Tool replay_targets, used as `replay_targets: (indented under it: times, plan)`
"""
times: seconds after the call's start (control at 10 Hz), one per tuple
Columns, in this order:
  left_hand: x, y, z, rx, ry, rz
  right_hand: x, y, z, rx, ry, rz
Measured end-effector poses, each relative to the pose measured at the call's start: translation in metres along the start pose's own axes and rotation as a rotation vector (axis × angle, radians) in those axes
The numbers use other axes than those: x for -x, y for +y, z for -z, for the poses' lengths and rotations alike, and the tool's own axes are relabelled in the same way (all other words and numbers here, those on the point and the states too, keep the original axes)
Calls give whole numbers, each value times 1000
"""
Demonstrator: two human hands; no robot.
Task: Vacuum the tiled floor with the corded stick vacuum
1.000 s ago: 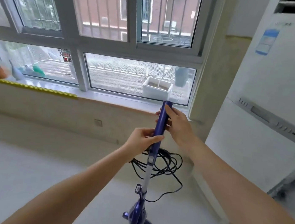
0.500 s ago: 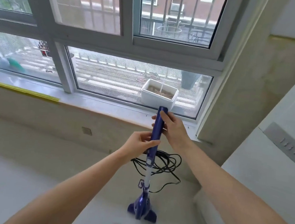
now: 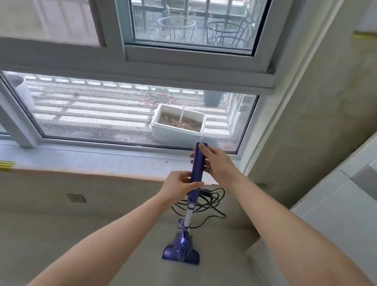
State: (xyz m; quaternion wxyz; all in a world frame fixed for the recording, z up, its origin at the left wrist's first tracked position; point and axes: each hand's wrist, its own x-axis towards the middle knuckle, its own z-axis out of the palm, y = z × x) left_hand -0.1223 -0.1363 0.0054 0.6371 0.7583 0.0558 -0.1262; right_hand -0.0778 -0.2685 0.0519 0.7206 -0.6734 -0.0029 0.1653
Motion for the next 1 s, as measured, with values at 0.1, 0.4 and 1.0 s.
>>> replay_targets:
  times: [0.1, 0.4, 1.0]
  plan:
    - [-28, -3, 2, -1, 14, 24, -29, 6, 6, 9, 15, -18]
    - [-89, 5, 6, -22, 100, 46, -93, -10, 12, 15, 28, -74]
    - [-117, 51, 46, 48, -184, 318, -115, -52, 19, 197, 107, -300]
